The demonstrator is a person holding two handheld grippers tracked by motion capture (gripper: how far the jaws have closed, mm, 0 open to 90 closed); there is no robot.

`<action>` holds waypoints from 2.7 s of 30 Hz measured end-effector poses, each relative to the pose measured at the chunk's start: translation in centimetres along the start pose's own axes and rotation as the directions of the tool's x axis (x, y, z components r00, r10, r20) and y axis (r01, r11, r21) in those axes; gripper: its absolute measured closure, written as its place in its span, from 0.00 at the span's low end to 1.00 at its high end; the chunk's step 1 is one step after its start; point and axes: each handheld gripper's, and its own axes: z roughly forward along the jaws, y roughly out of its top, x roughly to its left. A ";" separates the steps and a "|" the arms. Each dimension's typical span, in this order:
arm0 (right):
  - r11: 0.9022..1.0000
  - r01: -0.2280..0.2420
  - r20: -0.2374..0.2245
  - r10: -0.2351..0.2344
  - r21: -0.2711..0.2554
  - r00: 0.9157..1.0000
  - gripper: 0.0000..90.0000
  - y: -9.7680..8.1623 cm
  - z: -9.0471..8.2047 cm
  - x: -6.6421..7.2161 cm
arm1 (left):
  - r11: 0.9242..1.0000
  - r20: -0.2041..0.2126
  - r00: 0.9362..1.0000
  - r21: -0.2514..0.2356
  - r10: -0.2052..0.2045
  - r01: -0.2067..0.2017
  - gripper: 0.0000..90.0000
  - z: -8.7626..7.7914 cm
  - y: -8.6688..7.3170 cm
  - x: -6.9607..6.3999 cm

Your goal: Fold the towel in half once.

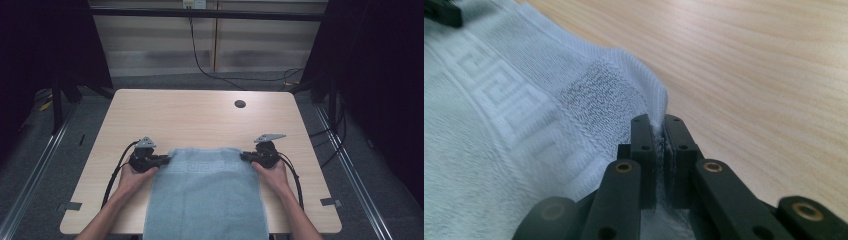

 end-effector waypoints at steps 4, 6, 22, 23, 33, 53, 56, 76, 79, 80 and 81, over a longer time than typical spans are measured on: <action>0.998 -0.024 -0.051 0.021 -0.066 0.999 0.95 0.7 -1.2 0.1 | 0.997 0.038 0.999 -0.071 -0.038 0.041 0.94 -1.3 0.5 0.4; 0.997 -0.019 -0.062 0.014 -0.078 0.998 0.95 1.1 -1.7 0.4 | 0.996 0.039 0.998 -0.081 -0.039 0.042 0.94 -2.0 0.9 0.5; 0.979 0.016 -0.063 -0.029 -0.202 0.998 0.96 5.9 -5.6 0.7 | 0.976 0.057 0.998 -0.216 0.003 0.010 0.94 -5.0 5.5 0.4; 0.978 0.019 -0.062 -0.033 -0.207 0.998 0.95 6.3 -5.8 0.7 | 0.974 0.063 0.998 -0.227 0.005 0.010 0.94 -5.2 5.9 0.5; 0.961 0.017 -0.070 -0.038 -0.276 0.997 0.96 10.3 -7.0 0.3 | 0.955 0.017 1.000 -0.295 0.021 -0.015 0.94 -7.6 10.5 0.9; 0.914 0.081 0.045 -0.069 -0.399 0.997 0.96 18.8 -12.0 0.7 | 0.901 -0.073 0.997 -0.432 0.000 -0.032 0.94 -12.6 17.2 1.1; 0.897 0.083 0.037 -0.074 -0.434 0.997 0.96 19.9 -12.8 1.4 | 0.893 -0.081 0.996 -0.445 0.027 -0.060 0.95 -13.4 17.8 0.4; 0.941 0.106 -0.089 -0.141 -0.321 0.986 0.96 7.2 -12.7 5.7 | 0.934 0.067 0.995 -0.354 0.070 -0.042 0.95 -13.0 6.5 -2.9; 0.955 0.115 -0.107 -0.149 -0.273 0.983 0.96 5.0 -12.7 6.6 | 0.936 0.082 0.995 -0.351 0.065 -0.032 0.95 -13.0 4.9 -3.7; 0.958 0.119 -0.118 -0.154 -0.262 0.981 0.96 4.6 -12.8 6.9 | 0.934 0.088 0.994 -0.355 0.064 -0.028 0.95 -13.1 4.4 -4.1; 0.959 0.127 -0.117 -0.161 -0.254 0.980 0.96 4.2 -13.0 7.3 | 0.938 0.083 0.994 -0.345 0.070 -0.037 0.95 -13.2 3.9 -4.6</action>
